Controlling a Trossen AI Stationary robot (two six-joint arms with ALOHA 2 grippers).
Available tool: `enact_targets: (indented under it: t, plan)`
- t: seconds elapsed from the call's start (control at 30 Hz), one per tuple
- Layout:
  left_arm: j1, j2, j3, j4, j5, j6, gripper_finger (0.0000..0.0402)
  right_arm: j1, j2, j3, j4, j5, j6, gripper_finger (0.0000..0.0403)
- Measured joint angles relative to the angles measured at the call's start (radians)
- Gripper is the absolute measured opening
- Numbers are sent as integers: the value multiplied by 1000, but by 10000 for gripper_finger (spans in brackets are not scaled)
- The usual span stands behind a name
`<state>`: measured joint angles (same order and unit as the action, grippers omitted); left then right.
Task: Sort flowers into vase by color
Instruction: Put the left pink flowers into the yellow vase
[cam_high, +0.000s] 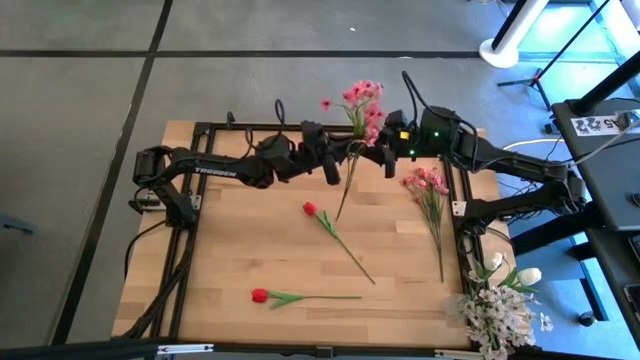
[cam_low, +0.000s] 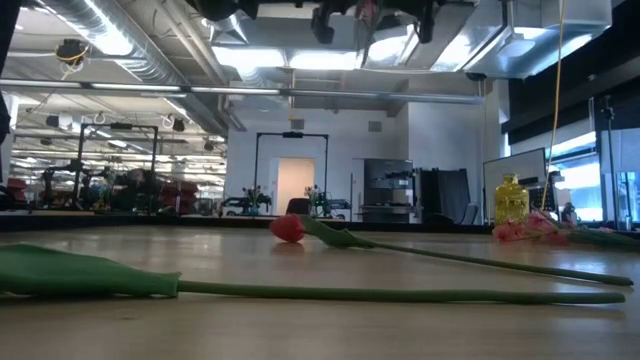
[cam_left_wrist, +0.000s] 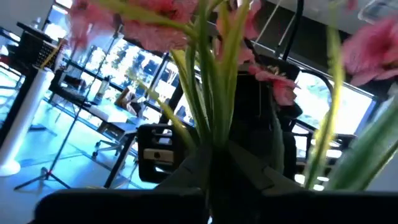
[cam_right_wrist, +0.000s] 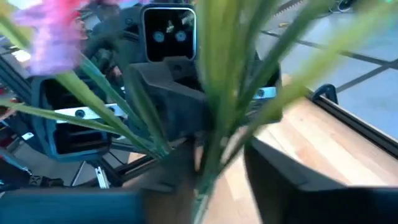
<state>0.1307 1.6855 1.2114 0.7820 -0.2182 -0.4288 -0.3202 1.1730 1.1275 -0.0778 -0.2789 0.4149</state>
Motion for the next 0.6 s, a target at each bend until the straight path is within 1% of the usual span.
enact_targets:
  t: [0.1,0.13,0.17,0.23,0.3,0.37,0.43,0.5,0.53,0.6]
  plan:
    - [0,-4,0,-2,5,31,64,0,4,0,7,-6,-6,37]
    - [0,-4,0,-3,17,39,74,0,6,0,10,-9,-15,22]
    - [1,-6,2,-8,33,44,85,0,6,0,11,-9,-26,16]
    - [8,-20,12,-43,59,48,106,0,4,0,14,-9,-29,22]
    - [17,-56,22,-127,95,72,124,0,-10,0,6,8,-31,27]
    - [25,-126,23,-258,115,109,139,-1,-42,-1,-29,52,-59,20]
    - [27,-207,23,-404,114,153,149,-4,-93,-1,-82,128,-117,11]
    - [27,-290,24,-565,82,192,155,-19,-149,-1,-152,238,-167,11]
    - [26,-326,24,-632,54,203,156,-25,-178,0,-187,304,-185,13]
    - [22,-396,24,-761,3,214,155,-36,-222,0,-250,474,-234,18]
